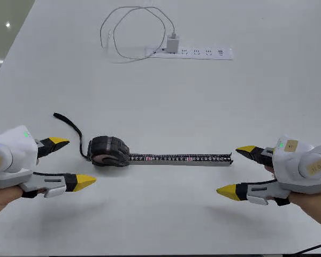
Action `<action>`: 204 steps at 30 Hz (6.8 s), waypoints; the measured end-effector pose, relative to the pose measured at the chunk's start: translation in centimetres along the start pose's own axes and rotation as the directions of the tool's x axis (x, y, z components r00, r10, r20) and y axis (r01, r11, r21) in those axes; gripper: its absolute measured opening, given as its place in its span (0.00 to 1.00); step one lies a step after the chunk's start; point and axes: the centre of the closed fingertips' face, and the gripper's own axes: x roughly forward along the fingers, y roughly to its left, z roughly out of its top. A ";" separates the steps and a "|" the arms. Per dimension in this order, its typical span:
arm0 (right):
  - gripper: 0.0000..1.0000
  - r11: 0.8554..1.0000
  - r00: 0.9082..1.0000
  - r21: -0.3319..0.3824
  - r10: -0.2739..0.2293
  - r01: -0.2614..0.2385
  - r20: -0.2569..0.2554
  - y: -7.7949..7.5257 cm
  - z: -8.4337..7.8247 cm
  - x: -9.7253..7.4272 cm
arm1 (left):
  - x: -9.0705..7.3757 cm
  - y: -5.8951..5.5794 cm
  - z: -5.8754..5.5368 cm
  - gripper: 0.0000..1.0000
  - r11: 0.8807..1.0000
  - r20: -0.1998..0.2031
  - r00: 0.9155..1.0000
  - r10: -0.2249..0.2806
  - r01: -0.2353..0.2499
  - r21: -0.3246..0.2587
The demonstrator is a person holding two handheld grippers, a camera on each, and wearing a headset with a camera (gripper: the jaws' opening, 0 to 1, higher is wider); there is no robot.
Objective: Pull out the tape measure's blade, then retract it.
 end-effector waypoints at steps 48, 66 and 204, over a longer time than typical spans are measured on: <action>0.83 0.983 0.986 0.132 -0.137 0.124 0.096 2.6 -1.3 -2.4 | -3.0 -2.7 -1.9 0.88 0.984 0.083 0.991 0.108 -0.095 -0.150; 0.88 0.985 0.989 0.127 -0.127 0.117 0.076 3.1 -1.9 -3.2 | -3.4 -4.0 -3.3 0.91 0.982 0.065 0.993 0.103 -0.091 -0.168; 0.90 0.990 0.996 0.126 -0.074 0.066 0.058 0.7 -1.1 -1.7 | 4.4 -3.9 1.8 0.87 0.951 0.131 0.985 0.114 -0.070 -0.302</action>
